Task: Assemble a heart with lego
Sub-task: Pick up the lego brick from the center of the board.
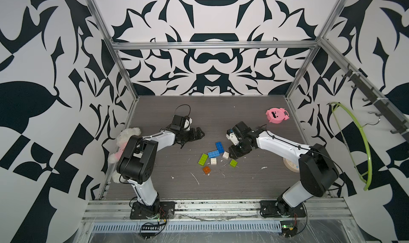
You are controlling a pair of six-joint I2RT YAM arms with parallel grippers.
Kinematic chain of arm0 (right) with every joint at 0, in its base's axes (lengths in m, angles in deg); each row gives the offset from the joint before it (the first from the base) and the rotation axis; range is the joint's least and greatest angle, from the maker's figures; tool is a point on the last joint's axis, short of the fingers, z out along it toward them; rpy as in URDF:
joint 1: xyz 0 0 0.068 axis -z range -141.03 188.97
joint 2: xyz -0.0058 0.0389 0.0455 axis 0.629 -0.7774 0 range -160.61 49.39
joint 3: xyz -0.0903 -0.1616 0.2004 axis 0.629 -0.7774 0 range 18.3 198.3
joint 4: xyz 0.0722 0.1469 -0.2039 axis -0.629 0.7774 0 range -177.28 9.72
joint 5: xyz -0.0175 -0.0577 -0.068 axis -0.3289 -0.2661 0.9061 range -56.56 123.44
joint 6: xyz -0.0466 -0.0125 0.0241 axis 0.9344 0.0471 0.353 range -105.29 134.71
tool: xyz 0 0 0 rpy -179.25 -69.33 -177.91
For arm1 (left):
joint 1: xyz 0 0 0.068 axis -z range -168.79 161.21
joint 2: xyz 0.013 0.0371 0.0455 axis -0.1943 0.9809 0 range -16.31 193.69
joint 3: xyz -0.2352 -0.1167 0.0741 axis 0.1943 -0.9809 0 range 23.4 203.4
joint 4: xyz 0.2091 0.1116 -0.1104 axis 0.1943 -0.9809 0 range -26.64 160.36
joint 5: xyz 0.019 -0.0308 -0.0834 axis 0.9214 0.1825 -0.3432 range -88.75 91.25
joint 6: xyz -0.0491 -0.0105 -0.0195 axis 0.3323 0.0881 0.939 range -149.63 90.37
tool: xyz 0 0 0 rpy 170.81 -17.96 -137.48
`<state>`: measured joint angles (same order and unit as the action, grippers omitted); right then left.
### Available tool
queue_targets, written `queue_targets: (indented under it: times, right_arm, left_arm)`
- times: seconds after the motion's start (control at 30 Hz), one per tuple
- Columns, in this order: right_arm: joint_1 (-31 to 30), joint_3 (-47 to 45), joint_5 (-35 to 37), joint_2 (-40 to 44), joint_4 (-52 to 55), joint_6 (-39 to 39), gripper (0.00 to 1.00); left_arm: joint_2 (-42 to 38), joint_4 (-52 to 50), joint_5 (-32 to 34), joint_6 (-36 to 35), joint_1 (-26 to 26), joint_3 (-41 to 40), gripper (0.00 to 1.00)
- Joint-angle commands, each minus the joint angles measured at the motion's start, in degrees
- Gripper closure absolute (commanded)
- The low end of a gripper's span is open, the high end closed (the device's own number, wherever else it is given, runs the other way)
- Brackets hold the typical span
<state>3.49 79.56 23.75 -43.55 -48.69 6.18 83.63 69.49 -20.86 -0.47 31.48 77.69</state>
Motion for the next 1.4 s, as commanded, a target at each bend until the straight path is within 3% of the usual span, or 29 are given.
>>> queue_targets:
  times: [0.0, 0.1, 0.27, 0.57, 0.7, 0.77, 0.93, 1.13, 1.27, 1.37]
  right_arm:
    - [-1.12, 4.33, 2.83, -2.79, 0.30, 0.62, 0.44]
    - [-1.80, 5.56, 2.38, -4.68, 0.36, 2.80, 0.43]
    - [-3.27, 8.29, 8.07, -8.12, 2.62, 5.50, 0.39]
    - [-4.05, 9.33, 5.15, -10.66, 0.81, 6.88, 0.36]
    - [-4.07, 9.32, 4.37, -11.09, -0.07, 7.05, 0.41]
    - [-4.07, 9.76, 3.97, -11.92, 0.21, 6.80, 0.52]
    - [-4.07, 9.33, 3.69, -11.92, -0.44, 6.87, 0.66]
    - [-3.60, 9.81, 5.99, -10.60, 0.59, 7.00, 0.72]
    - [1.29, 12.68, 6.57, -8.91, -0.40, 5.62, 0.75]
    - [4.93, 19.08, 4.32, -12.60, -0.74, 3.76, 0.76]
  left_arm:
    - [-0.21, -0.15, -1.30, -0.40, 0.03, 1.03, 0.01]
    - [-1.38, -0.63, -0.09, -0.91, 0.06, 0.01, 0.01]
    - [-1.74, -0.91, 0.93, -0.91, -0.02, -1.17, 0.01]
    - [-1.32, -1.25, 0.68, -1.04, 0.03, -0.38, 0.01]
    - [-1.02, -1.20, 0.59, -1.00, 0.04, -0.35, 0.01]
    - [-0.68, -1.37, 0.65, -0.96, 0.03, -0.24, 0.01]
    - [-0.62, -1.44, 0.49, -0.96, 0.03, -0.16, 0.01]
    - [-0.54, -1.38, 0.60, -0.96, 0.03, -0.05, 0.01]
    - [-0.62, -1.34, 0.56, -0.96, 0.04, -0.14, 0.01]
    - [-0.58, -1.19, 0.42, -0.79, 0.02, -0.11, 0.01]
